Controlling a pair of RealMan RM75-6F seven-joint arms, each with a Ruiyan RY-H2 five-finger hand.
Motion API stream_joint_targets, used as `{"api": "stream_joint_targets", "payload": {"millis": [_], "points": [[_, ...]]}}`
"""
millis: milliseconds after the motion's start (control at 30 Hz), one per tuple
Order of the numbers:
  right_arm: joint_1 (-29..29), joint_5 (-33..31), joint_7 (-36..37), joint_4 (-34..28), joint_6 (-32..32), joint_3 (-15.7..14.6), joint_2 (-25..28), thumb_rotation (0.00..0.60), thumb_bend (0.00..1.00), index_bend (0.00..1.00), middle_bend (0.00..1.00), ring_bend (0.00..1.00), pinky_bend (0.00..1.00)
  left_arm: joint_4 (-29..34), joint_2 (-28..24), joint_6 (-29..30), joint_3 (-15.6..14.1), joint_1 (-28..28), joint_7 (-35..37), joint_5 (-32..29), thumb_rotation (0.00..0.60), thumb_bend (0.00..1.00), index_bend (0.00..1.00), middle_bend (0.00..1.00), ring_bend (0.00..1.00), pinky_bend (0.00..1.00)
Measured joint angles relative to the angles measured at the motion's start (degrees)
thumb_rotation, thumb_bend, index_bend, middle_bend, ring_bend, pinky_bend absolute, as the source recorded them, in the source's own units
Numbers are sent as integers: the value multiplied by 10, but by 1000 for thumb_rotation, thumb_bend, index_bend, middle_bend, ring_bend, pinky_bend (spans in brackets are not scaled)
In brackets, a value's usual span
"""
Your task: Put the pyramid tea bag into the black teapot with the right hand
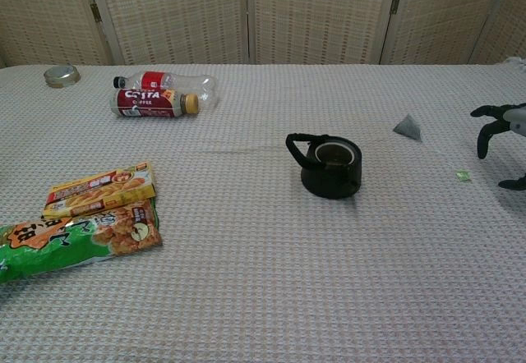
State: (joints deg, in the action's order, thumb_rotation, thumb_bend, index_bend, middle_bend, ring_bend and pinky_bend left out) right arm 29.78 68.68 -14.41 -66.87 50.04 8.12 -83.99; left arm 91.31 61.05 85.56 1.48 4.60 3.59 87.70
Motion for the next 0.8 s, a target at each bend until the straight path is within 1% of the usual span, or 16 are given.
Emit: {"api": "stream_joint_targets", "payload": {"millis": [333,800], "points": [[25,-21,-4,43,-24,7,-35,600,178,424,0,0,0,-5,-7,-6,-2,2,16,0,600,203,0,0,0,61],[47,-41,-15,73,-50,7,-56,600,187,457,0,0,0,-10,-10,-15,0,6,29,-5,600,203,0,0,0,61]]}}
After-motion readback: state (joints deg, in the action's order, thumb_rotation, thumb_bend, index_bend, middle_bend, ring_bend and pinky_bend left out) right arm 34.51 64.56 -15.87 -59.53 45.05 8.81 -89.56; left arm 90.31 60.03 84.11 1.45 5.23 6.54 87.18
